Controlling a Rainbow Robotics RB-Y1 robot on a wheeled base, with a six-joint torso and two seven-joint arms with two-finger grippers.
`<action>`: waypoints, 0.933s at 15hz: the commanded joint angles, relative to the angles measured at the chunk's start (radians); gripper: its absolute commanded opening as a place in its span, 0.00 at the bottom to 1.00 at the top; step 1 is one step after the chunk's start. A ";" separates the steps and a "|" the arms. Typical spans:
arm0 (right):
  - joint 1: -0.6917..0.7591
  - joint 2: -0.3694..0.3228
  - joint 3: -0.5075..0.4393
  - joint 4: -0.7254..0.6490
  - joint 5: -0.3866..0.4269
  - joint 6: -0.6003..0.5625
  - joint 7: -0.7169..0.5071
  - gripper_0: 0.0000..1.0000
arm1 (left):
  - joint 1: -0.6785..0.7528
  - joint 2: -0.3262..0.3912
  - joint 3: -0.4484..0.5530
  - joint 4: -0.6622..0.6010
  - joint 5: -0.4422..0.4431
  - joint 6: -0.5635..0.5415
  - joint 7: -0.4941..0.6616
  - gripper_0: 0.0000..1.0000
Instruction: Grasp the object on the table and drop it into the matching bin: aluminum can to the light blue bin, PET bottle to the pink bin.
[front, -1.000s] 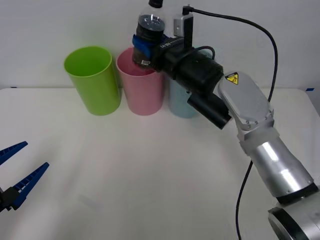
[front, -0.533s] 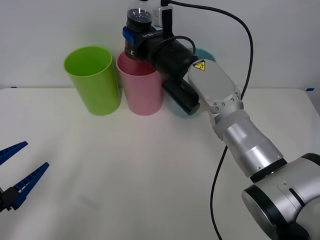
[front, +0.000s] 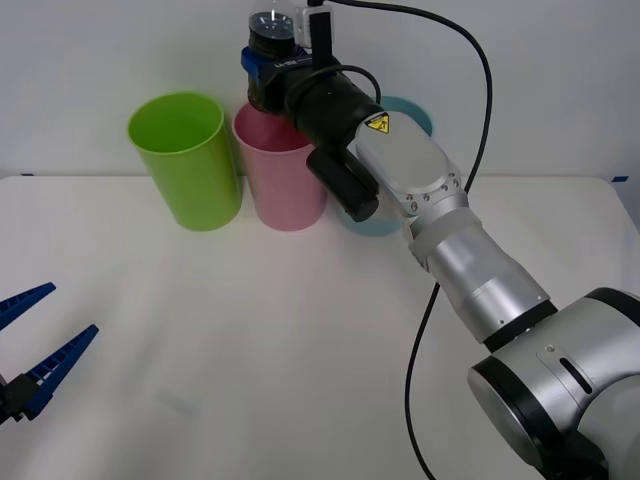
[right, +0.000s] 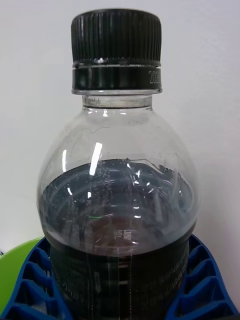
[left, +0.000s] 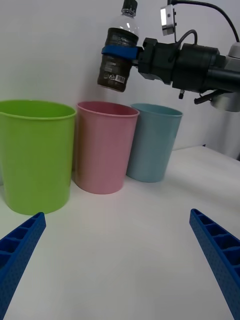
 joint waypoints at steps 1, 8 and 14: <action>-0.001 0.000 0.000 0.001 -0.001 0.001 0.007 0.06 | 0.000 0.000 0.000 0.000 0.000 0.000 0.000 1.00; 0.002 -0.002 0.000 0.000 -0.001 0.001 0.013 1.00 | 0.000 0.000 0.000 0.000 0.000 0.000 0.000 1.00; 0.059 -0.023 0.002 -0.063 0.000 -0.033 0.013 1.00 | 0.000 0.000 0.000 0.000 0.000 0.000 0.000 1.00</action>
